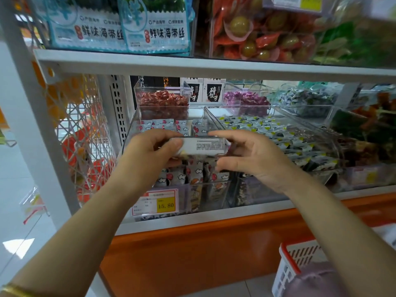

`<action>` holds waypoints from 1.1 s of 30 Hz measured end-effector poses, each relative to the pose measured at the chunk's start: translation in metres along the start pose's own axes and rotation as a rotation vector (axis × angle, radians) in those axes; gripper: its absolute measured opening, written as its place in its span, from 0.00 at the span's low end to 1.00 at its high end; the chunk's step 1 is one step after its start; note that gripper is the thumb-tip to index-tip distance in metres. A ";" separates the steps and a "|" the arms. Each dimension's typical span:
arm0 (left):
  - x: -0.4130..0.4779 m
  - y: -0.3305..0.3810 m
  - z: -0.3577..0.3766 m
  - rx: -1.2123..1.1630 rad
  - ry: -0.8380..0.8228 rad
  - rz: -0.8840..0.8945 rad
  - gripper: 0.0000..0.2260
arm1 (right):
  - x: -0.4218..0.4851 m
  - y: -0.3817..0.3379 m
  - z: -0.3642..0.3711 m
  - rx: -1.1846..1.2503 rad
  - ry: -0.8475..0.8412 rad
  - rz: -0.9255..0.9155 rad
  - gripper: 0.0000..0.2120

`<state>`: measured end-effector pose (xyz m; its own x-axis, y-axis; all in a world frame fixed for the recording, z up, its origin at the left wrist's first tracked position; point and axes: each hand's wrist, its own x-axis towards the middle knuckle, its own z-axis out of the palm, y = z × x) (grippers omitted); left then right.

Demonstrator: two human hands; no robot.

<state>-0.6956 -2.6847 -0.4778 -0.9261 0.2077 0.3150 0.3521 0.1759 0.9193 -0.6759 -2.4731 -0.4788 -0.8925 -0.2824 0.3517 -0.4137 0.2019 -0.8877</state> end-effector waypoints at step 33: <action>0.016 -0.027 0.029 0.842 -0.260 0.156 0.19 | 0.006 0.011 0.014 -1.013 0.253 -0.135 0.22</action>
<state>-0.7157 -2.6582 -0.5043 -0.8351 0.4824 0.2643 0.5494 0.7539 0.3601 -0.6836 -2.4861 -0.4906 -0.7907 -0.1803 0.5851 -0.3652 0.9059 -0.2144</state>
